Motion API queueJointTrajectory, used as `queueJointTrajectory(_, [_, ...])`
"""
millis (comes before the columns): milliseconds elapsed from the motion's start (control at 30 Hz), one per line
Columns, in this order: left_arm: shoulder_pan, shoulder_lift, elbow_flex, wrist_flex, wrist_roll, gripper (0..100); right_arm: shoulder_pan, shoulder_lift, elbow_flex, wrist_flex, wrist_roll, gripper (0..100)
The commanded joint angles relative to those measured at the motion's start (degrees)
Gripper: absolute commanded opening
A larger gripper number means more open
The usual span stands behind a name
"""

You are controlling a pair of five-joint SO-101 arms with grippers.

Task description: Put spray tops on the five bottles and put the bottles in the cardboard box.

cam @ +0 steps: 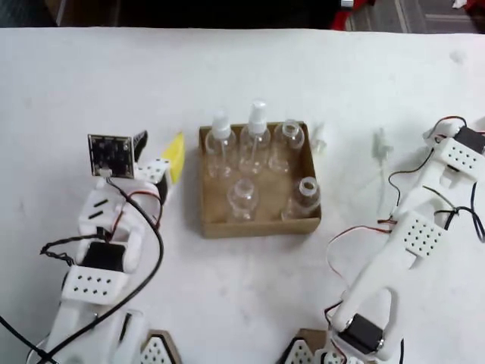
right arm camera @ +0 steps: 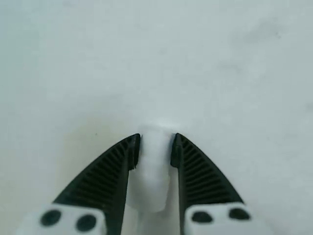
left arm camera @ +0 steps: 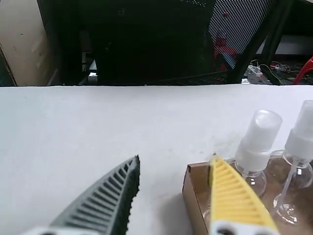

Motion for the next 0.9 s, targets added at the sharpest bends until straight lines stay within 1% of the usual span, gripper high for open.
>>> queueJointTrajectory(0, [0.4, -1.27, -0.26, -1.32, -0.53, 21, 1.54, -2.77, -4.75, 2.59, 2.99, 2.3])
queueJointTrajectory(200, [0.4, -1.27, -0.26, -1.41, -0.53, 21, 1.19, -4.97, -15.65, 14.11, 3.08, 2.3])
queueJointTrajectory(533, [0.4, -1.27, -0.26, -1.23, -0.44, 21, 0.4, -24.4, -14.86, 24.84, 3.16, 2.3])
queueJointTrajectory(600, [0.4, -1.27, -0.35, -1.23, -0.44, 21, -0.84, -29.49, -14.86, 27.3, 5.19, 2.3])
queueJointTrajectory(733, [0.4, -1.27, -0.35, -1.23, -0.53, 21, -3.65, -39.16, -14.86, 27.65, 11.25, 2.3])
queueJointTrajectory(867, [0.4, -1.27, -0.35, -1.23, -0.53, 21, -4.62, -48.04, -14.33, 27.91, 11.96, 2.3])
